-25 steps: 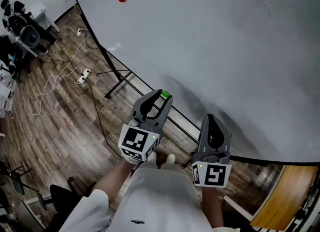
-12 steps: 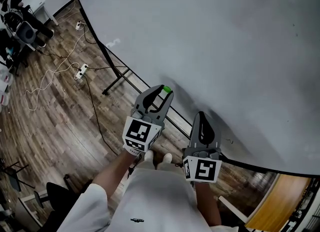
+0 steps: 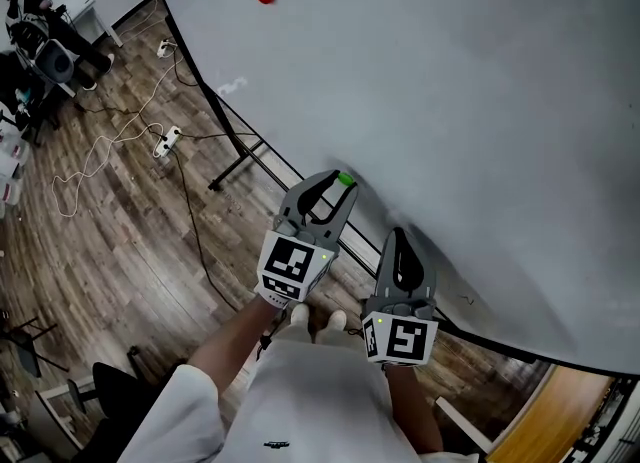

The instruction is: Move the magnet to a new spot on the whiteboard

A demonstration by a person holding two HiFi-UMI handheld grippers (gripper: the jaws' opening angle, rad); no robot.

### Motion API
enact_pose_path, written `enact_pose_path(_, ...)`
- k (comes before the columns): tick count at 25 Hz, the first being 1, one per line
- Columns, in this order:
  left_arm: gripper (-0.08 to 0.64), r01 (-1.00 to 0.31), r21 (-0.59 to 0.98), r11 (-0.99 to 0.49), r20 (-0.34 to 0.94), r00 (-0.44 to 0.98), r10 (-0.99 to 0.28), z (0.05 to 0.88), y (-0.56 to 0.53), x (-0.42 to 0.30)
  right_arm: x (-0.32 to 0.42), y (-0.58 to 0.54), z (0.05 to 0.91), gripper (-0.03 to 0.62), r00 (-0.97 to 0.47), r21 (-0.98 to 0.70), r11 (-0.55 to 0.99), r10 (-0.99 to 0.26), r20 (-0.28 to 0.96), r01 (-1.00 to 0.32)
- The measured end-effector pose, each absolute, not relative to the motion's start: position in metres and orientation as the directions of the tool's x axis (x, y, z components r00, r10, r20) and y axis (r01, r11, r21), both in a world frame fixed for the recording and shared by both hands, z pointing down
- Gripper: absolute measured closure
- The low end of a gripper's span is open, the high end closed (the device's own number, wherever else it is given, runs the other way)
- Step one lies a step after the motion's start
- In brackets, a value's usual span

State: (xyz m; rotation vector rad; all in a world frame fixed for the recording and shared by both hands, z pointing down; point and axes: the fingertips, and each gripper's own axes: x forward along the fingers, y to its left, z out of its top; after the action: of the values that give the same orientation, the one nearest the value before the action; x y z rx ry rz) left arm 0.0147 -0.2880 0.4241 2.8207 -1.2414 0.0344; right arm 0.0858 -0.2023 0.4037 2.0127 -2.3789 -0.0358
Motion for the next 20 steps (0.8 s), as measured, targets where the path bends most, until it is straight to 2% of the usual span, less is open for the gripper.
enact_pose_path(20,0.436,-0.723,0.059,-0.688,0.029,0.691,-0.723,0.431,-0.307,0.025,0.079,-0.218,0.423,0.584,-0.195,0.022,0.196,-0.98,0.041,-0.98)
